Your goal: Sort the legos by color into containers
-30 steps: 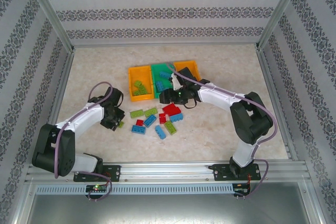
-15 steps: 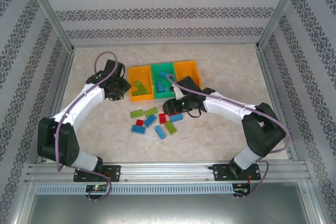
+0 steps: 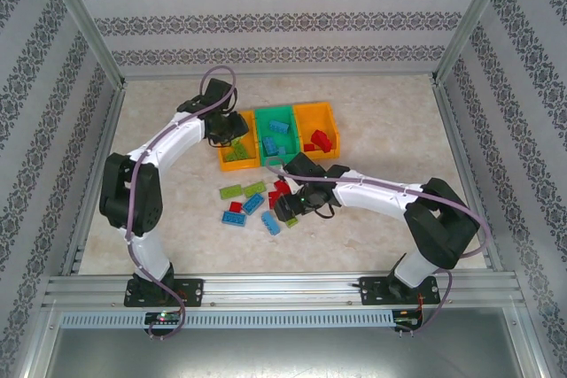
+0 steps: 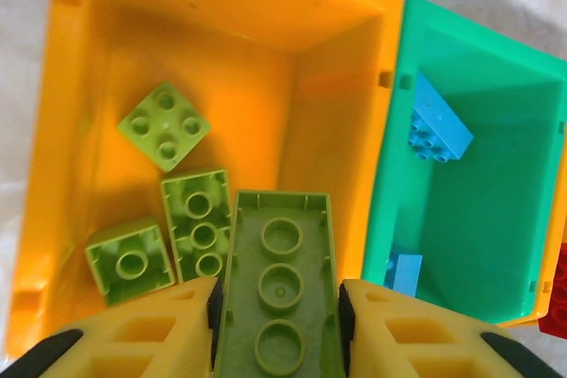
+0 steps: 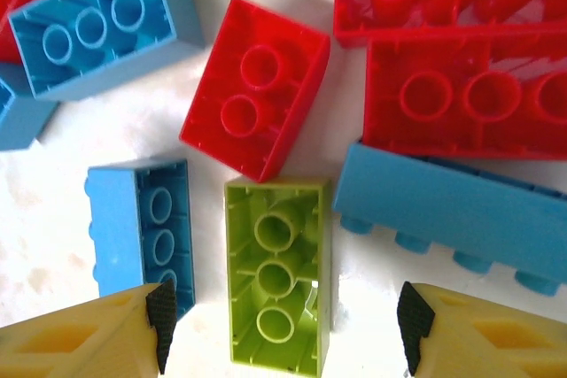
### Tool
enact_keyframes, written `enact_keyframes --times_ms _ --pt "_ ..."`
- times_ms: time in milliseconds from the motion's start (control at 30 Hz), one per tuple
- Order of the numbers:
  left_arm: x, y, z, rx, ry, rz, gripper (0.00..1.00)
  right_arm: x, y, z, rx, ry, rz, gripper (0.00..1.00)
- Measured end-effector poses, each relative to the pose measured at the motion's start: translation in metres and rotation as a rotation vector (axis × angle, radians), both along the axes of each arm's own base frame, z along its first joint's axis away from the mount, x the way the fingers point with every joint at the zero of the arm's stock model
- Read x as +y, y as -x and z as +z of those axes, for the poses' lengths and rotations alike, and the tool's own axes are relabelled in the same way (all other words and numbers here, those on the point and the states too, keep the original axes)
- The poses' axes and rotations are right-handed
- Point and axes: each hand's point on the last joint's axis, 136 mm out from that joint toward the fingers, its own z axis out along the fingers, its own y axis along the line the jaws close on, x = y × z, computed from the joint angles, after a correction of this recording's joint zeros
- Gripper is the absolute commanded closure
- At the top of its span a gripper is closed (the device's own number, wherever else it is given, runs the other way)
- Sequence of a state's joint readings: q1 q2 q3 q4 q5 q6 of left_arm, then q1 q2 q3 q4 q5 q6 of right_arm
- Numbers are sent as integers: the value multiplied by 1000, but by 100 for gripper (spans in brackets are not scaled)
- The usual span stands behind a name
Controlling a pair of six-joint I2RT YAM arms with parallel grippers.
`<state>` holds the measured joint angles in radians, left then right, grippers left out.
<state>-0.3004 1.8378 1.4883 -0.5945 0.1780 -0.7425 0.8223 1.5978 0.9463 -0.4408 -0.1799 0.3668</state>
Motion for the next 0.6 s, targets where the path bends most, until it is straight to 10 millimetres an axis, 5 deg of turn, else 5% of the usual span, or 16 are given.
enact_keyframes --times_ms 333,600 --pt "-3 -2 -10 17 -7 -27 35 -3 14 -19 24 86 30 31" --pt "3 9 8 -38 -13 -9 2 -8 18 -35 41 173 39 35"
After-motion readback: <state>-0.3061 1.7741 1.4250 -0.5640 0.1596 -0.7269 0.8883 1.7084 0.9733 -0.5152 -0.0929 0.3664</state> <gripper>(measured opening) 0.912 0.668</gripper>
